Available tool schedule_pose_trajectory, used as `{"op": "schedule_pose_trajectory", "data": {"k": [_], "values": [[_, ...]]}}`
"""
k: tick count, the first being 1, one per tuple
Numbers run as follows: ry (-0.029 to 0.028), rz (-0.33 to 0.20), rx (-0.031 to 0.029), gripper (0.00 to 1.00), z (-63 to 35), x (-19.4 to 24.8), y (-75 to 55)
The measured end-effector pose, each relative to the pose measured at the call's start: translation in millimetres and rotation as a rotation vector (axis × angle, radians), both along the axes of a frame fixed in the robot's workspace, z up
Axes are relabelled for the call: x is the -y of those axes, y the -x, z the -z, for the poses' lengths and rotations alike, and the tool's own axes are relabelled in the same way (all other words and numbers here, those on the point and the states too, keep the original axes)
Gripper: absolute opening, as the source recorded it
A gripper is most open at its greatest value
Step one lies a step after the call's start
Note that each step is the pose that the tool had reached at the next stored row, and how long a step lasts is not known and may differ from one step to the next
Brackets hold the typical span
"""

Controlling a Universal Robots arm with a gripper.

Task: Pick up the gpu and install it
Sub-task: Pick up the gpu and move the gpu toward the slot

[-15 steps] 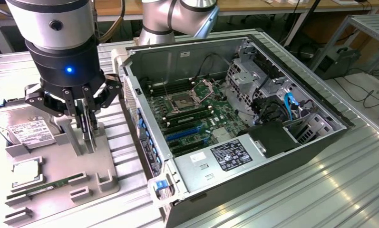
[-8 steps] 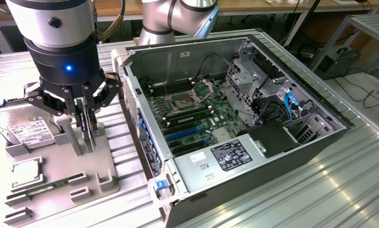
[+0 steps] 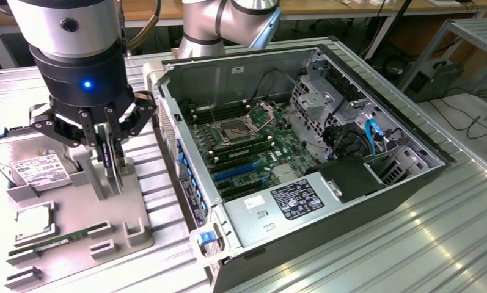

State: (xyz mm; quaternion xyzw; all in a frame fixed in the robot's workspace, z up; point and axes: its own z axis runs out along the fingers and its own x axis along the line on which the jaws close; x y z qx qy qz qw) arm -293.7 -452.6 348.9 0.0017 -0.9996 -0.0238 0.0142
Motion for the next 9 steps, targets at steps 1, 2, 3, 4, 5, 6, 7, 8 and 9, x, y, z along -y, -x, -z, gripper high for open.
{"op": "schedule_pose_trajectory", "data": {"k": [1, 2, 3, 4, 5, 6, 7, 8, 9], "values": [[-0.0002, 0.0, 0.0002, 0.28, -1.0, 0.0, 0.0], [-0.0003, 0.0, 0.0002, 0.28, -1.4, 0.0, 0.0], [-0.0002, 0.0, 0.0002, 0.28, -1.7, 0.0, 0.0], [-0.0001, 0.0, 0.0001, 0.28, -2.0, 0.0, 0.0], [-0.0002, 0.0, 0.0001, 0.28, -2.3, 0.0, 0.0], [0.0, 0.0, 0.0, 0.28, -2.9, 0.0, 0.0], [-0.0002, 0.0, 0.0001, 0.28, -3.2, 0.0, 0.0], [-0.0003, 0.0, 0.0002, 0.28, -3.4, 0.0, 0.0], [-0.0003, 0.0, 0.0002, 0.28, -3.6, 0.0, 0.0]]}}
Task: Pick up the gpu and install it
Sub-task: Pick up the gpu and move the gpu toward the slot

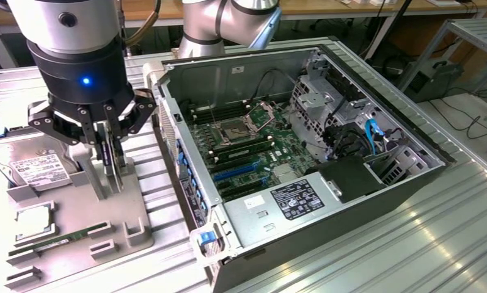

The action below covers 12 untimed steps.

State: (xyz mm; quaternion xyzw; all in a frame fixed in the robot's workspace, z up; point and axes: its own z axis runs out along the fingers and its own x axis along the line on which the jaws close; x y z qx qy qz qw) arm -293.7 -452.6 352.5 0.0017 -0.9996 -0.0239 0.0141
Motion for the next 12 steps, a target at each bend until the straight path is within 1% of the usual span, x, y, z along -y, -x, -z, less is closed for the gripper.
{"op": "schedule_pose_trajectory", "data": {"k": [12], "values": [[0.0001, 0.0, -0.0002, 0.28, -4.0, 0.0, 0.0]]}}
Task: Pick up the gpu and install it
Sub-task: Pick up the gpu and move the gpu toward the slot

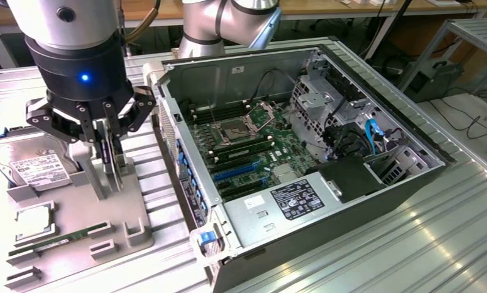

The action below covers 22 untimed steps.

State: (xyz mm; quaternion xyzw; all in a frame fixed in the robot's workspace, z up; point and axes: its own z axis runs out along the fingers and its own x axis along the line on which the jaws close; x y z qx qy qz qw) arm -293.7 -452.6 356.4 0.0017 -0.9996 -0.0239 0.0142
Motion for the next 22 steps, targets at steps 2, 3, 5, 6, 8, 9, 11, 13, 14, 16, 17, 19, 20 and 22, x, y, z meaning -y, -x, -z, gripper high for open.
{"op": "schedule_pose_trajectory", "data": {"k": [2, 3, 5, 6, 8, 9, 11, 13, 14, 16, 17, 19, 20, 22], "values": [[0.0, 0.0, 0.0, 0.28, -1.1, 0.0, 0.0], [-0.0001, 0.0, 0.0001, 0.28, -1.7, 0.0, 0.0], [-0.0001, 0.0, 0.0001, 0.28, -2.7, 0.0, 0.0], [-0.0001, 0.0, 0.0, 0.28, -3.2, 0.0, 0.0], [0.0, 0.0, 0.0, 0.28, -4.7, 0.0, 0.0], [-0.0001, 0.0, 0.0, 0.28, -5.2, 0.0, 0.0], [-0.0001, 0.0, 0.0001, 0.28, -6.3, 0.0, 0.0], [-0.0001, 0.0, 0.0001, 0.28, -7.6, 0.0, 0.0], [0.0, 0.0, 0.0, 0.28, -9.0, 0.0, 0.0], [-0.0001, 0.0, 0.0, 0.28, -10.5, 0.0, 0.0], [0.0, 0.0, 0.0, 0.28, -12.2, 0.0, 0.0], [-0.0004, 0.0, 0.0, 0.28, -14.3, 0.0, 0.0], [-0.0005, 0.0, 0.0001, 0.28, -15.3, 0.0, 0.0], [-0.0005, 0.0, 0.0, 0.28, -19.3, 0.0, 0.0]]}}
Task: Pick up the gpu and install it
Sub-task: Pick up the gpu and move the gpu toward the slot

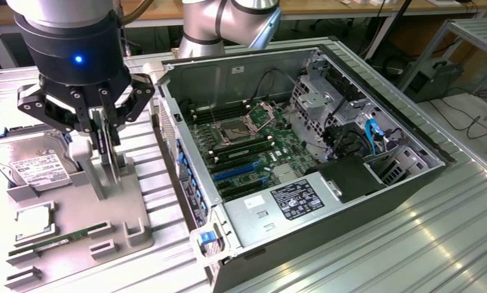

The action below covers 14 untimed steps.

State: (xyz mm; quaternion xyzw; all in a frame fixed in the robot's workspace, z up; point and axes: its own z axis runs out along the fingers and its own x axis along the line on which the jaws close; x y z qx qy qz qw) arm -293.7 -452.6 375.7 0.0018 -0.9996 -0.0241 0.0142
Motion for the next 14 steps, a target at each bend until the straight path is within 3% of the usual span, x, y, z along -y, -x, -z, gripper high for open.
{"op": "schedule_pose_trajectory", "data": {"k": [6, 14], "values": [[-0.0001, 0.0, 0.0002, 0.28, -12.2, 0.0, 0.0], [-0.0001, 0.0, 0.0002, 0.28, -19.4, 0.0, 0.0]]}}
